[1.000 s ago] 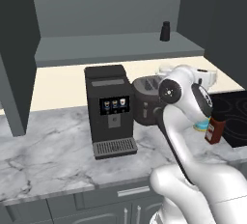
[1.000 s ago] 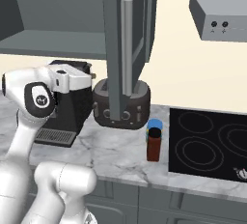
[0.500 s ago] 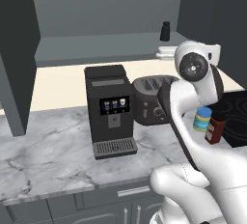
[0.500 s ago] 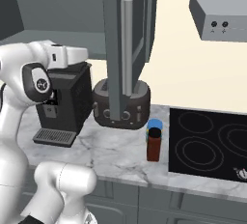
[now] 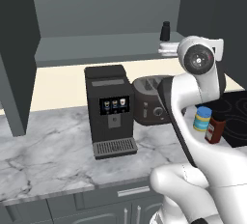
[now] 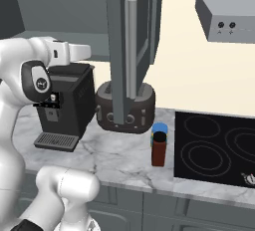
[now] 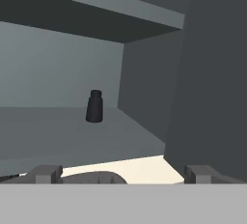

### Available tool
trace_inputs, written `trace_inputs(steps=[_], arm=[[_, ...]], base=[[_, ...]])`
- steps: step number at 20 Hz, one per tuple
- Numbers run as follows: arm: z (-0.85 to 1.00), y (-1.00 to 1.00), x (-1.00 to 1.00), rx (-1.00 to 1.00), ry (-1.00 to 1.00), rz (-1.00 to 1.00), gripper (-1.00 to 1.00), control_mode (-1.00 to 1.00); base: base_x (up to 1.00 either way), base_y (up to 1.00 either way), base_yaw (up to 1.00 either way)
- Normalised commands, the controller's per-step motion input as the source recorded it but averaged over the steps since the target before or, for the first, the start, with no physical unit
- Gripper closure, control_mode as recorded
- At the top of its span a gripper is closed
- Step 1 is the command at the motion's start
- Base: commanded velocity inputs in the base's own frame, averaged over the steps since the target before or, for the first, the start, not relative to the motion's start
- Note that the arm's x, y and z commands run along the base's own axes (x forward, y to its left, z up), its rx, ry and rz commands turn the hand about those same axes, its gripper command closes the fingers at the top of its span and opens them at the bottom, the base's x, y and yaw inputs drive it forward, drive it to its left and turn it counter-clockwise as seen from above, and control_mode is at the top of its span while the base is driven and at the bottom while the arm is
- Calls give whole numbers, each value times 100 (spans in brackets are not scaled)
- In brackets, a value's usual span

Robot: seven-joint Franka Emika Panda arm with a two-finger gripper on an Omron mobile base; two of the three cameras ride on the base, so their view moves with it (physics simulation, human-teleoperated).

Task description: Collect the paprika, mayonnaise, and shaker from the cabinet and place them next to the stove.

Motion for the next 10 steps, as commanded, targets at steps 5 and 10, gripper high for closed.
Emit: trace_inputs(steps=[5,10], arm=[[0,0,0,0,0,0,-100,-100],[0,7,23,0,0,0,-100,-100]], base=[[0,0,0],[0,0,0]])
